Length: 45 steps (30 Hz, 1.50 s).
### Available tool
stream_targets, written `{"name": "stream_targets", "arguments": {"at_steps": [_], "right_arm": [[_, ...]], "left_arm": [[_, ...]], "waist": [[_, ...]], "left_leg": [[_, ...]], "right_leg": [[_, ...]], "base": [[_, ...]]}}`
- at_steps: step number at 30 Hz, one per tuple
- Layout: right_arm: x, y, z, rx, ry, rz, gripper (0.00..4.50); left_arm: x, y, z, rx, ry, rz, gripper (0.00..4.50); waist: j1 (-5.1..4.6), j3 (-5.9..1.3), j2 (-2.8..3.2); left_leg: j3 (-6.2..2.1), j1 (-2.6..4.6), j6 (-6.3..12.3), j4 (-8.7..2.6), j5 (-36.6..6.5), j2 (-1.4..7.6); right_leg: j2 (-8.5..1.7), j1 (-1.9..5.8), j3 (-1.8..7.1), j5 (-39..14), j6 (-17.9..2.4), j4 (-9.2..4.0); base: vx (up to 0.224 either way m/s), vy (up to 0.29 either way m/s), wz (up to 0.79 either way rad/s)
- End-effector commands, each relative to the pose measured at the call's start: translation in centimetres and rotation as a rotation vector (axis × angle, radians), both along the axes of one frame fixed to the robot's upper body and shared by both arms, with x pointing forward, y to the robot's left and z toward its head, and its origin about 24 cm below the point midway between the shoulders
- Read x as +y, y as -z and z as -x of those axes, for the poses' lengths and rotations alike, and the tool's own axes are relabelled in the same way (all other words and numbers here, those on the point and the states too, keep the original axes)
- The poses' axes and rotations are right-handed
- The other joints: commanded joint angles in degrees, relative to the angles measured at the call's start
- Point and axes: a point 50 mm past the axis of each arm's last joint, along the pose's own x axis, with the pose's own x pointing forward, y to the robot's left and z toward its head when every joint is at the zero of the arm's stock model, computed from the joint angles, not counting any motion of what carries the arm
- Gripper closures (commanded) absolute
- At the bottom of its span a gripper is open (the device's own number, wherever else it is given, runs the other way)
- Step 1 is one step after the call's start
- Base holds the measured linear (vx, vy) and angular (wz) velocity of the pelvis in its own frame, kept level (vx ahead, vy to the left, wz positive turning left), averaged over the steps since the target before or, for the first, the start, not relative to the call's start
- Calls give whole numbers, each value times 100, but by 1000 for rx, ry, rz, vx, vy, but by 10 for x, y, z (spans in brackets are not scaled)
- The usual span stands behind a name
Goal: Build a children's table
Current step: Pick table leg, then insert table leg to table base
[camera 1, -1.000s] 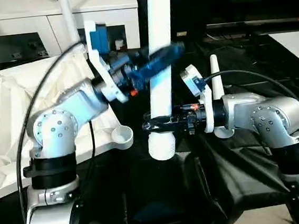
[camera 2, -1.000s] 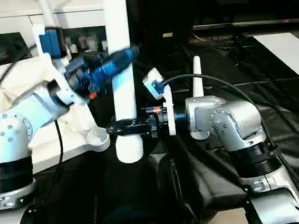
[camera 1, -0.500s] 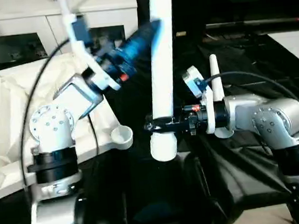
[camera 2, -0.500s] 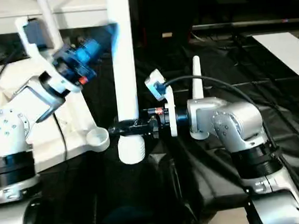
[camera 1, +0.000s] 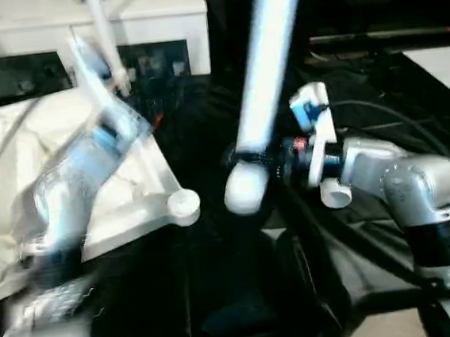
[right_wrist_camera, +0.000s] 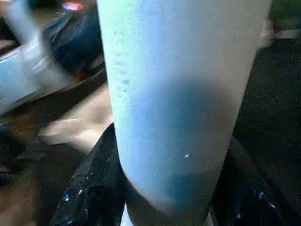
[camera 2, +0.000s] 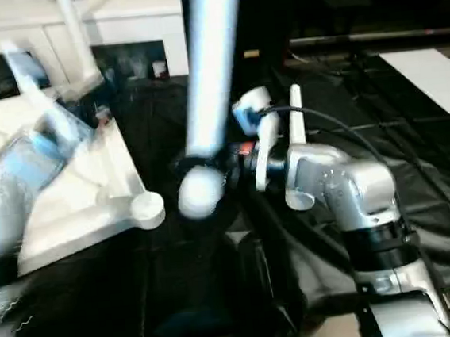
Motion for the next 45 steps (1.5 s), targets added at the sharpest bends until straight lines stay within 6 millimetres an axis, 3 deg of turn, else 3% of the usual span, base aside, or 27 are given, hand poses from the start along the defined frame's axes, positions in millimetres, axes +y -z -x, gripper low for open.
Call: {"name": "stream_targets", "arguments": {"at_steps": [1,2,3,4,5,6,8,9,10,12,13,17,18,19,20,22,23,24,25,28,29,30,37,42,43,44,45], "right_arm": [[7,3,-3,-81,96,34,262],[7,3,-3,-81,96,34,263],[10,3,-6,-121,141,6,263],[14,2,-8,-168,155,-20,263],[15,1,-9,-187,160,-30,263],[17,4,-10,-216,182,-15,263],[17,4,-10,-216,182,-15,263],[15,8,-13,-186,230,-6,263],[14,8,-14,-173,241,-21,263],[13,11,-17,-134,254,-65,263],[13,11,-17,-132,254,-68,264],[17,15,-14,-141,217,-61,264],[19,19,-12,-155,202,-36,264],[21,22,-11,-167,191,-18,264],[23,24,-9,-171,178,-9,264],[25,25,-7,-177,169,-4,264],[26,26,-6,-173,160,-11,264],[26,27,-4,-168,144,4,264],[27,27,-4,-166,140,4,264],[25,28,-2,-160,106,8,264],[23,30,-2,-155,106,25,264],[22,31,-1,-156,101,45,264],[27,35,0,-137,82,63,264],[32,33,2,-166,57,53,264],[33,33,2,-169,55,51,264],[33,33,2,-169,55,51,264],[32,33,2,-176,56,50,264]], "left_arm": [[11,3,6,-21,-76,-79,4],[11,3,6,-21,-76,-79,2],[20,9,11,-28,-88,-139,1],[25,15,16,-31,-72,-201,0],[26,17,17,-35,-64,-230,0],[31,26,21,-26,-26,-319,0],[31,26,21,-26,-26,-319,0],[31,40,25,20,80,-432,0],[30,45,27,55,123,-441,0],[30,59,31,159,285,-478,0],[30,60,31,167,299,-480,0],[36,62,28,191,298,-507,0],[41,65,26,211,277,-530,0],[44,67,26,223,264,-546,0],[46,71,27,243,273,-566,0],[48,75,29,272,286,-580,0],[50,80,30,306,294,-585,0],[56,87,28,353,257,-592,0],[57,88,27,361,248,-594,29],[59,90,24,387,233,-579,36],[58,89,25,392,245,-571,39],[57,90,26,404,252,-561,76],[61,100,27,448,240,-580,126],[65,101,25,455,234,-612,175],[66,101,25,459,236,-616,175],[66,101,25,459,236,-616,184],[68,102,25,473,237,-622,207]], "waist": [[-10,-510,8],[-10,-510,8],[-7,-531,-59],[-20,-517,-85],[-36,-493,-57],[-34,-480,-95],[-60,-467,-78],[-17,-463,6],[-24,-462,36],[-48,-457,14],[-35,-461,36],[-51,-464,15],[-45,-459,55],[-49,-454,47],[-61,-456,-13],[-55,-460,8],[-73,-462,-78],[-52,-465,34],[-59,-471,31],[-43,-477,57],[-50,-472,13],[-35,-469,25],[-55,-461,-39],[-71,-453,-15],[-64,-460,35],[-69,-457,8],[-61,-456,30]], "left_leg": [[-70,148,-530,-490,-1243,212],[-70,148,-530,-490,-1243,212],[-71,154,-473,-478,-1220,218],[-58,136,-398,-486,-1229,214],[-51,144,-397,-500,-1313,210],[-55,166,-382,-510,-1459,221],[-57,170,-432,-531,-1588,216],[-68,233,-494,-534,-1789,217],[-80,222,-513,-552,-1951,204],[-74,247,-571,-560,-2155,195],[-73,263,-573,-556,-2207,179],[-99,216,-626,-576,-2331,196],[-106,227,-625,-572,-2361,198],[-99,231,-623,-573,-2400,196],[-99,224,-604,-564,-2414,196],[-102,225,-561,-570,-2287,202],[-87,219,-531,-568,-2228,204],[-93,230,-546,-574,-2214,204],[-95,234,-549,-567,-2249,198],[-93,255,-560,-565,-2258,207],[-88,248,-549,-566,-2266,210],[-95,243,-549,-570,-2249,214],[-85,225,-477,-562,-2150,213],[-95,232,-493,-573,-2240,216],[-100,240,-511,-566,-2254,215],[-90,248,-509,-562,-2292,213],[-103,244,-523,-572,-2316,216]], "right_leg": [[-244,232,183,-1528,-729,-364],[-244,232,183,-1528,-729,-364],[-258,241,176,-1294,-903,-339],[-266,223,175,-1340,-935,-348],[-246,208,181,-1435,-914,-366],[-253,181,184,-1637,-849,-418],[-234,181,192,-1738,-812,-392],[-233,134,196,-1722,-856,-398],[-227,139,200,-1787,-846,-398],[-214,117,210,-1856,-870,-412],[-227,101,213,-1920,-873,-438],[-258,156,206,-1852,-938,-400],[-265,147,206,-1921,-949,-405],[-260,138,206,-1976,-936,-427],[-263,147,207,-2042,-908,-433],[-272,152,216,-2073,-902,-437],[-262,154,218,-2046,-917,-442],[-256,141,217,-1955,-962,-423],[-241,147,216,-1851,-979,-413],[-244,145,211,-1670,-1083,-395],[-245,150,212,-1680,-1101,-402],[-255,163,209,-1726,-1122,-391],[-274,162,220,-1998,-1035,-429],[-269,144,222,-2072,-997,-448],[-275,142,224,-2054,-1005,-435],[-268,129,226,-2062,-999,-456],[-270,138,222,-2059,-1012,-444]], "base": [[0,0,0],[0,0,0],[0,0,0],[0,0,0],[0,0,0],[0,0,0],[0,0,0],[0,0,0],[0,0,0],[0,0,0],[0,0,0],[0,0,0],[0,0,0],[0,0,0],[0,0,0],[0,0,0],[0,0,0],[0,0,0],[0,0,0],[0,0,0],[0,0,0],[0,0,0],[0,0,0],[0,0,0],[0,0,0],[0,0,0],[0,0,0]]}}
